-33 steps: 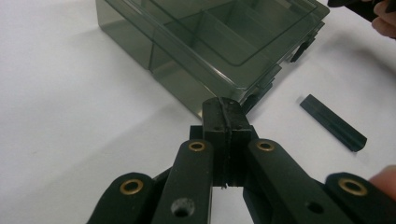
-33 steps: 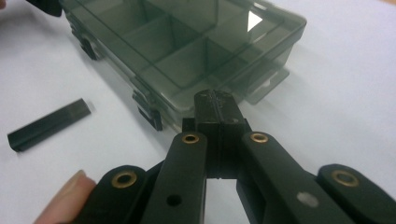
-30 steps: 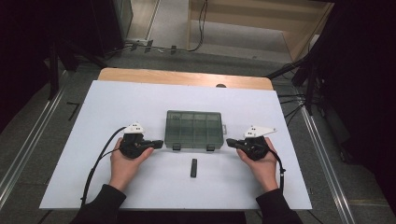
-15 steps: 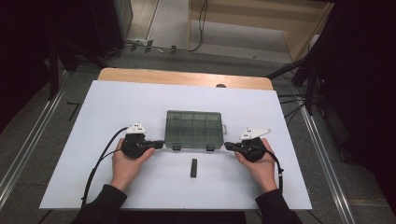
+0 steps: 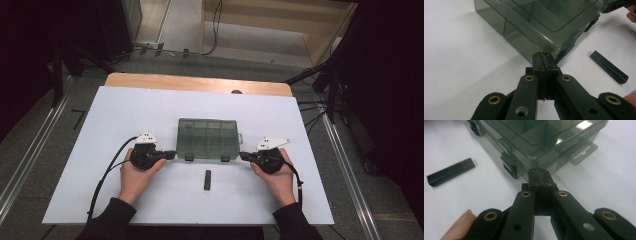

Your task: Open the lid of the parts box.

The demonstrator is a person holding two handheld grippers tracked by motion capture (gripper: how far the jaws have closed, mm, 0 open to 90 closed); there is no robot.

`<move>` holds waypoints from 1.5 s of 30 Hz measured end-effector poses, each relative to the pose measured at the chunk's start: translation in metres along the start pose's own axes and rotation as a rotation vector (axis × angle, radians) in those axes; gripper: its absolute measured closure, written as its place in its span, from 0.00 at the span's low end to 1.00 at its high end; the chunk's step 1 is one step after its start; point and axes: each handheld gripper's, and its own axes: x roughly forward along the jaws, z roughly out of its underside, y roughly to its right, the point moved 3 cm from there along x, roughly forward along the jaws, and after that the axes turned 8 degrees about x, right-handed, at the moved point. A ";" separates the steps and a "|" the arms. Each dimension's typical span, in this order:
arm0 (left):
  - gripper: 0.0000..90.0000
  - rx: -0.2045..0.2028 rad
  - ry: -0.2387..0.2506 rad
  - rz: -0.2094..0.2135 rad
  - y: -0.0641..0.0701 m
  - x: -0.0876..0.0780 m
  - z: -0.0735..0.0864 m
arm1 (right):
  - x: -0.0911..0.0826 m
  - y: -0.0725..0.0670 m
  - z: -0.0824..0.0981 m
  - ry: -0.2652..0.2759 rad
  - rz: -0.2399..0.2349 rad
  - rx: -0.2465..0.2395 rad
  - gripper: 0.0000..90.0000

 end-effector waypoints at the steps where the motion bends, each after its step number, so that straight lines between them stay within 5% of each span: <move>1: 0.99 0.000 0.000 0.000 0.000 0.000 0.000 | 0.000 0.000 0.000 0.000 0.000 0.000 0.99; 11: 0.99 -0.001 0.029 0.011 0.002 -0.003 -0.004 | -0.005 -0.001 -0.003 0.030 -0.001 0.003 0.99; 23: 0.99 0.025 0.124 0.014 0.009 -0.009 -0.019 | -0.010 -0.004 -0.008 0.082 0.017 -0.003 0.99; 31: 0.99 0.029 0.189 0.017 0.008 -0.015 -0.036 | -0.033 -0.004 -0.022 0.186 -0.009 0.015 0.98; 32: 0.99 0.033 0.195 0.016 0.007 -0.015 -0.038 | -0.040 -0.003 -0.027 0.209 -0.013 0.017 0.84; 35: 0.99 0.041 0.207 0.012 0.006 -0.015 -0.043 | -0.044 -0.002 -0.031 0.228 -0.029 0.028 0.71; 36: 0.99 0.043 0.219 0.012 0.005 -0.015 -0.047 | -0.048 0.001 -0.036 0.265 -0.021 0.056 0.55; 38: 0.99 0.042 0.232 0.010 0.004 -0.014 -0.051 | -0.050 0.003 -0.039 0.289 -0.024 0.073 0.40; 39: 0.99 0.042 0.232 0.010 0.004 -0.014 -0.051 | -0.050 0.003 -0.039 0.289 -0.024 0.073 0.40; 40: 0.99 0.041 0.236 0.007 0.004 -0.013 -0.054 | -0.049 0.005 -0.044 0.304 -0.009 0.076 0.27; 45: 0.99 0.046 0.261 0.004 0.001 -0.012 -0.065 | -0.047 0.012 -0.054 0.331 -0.028 0.110 0.04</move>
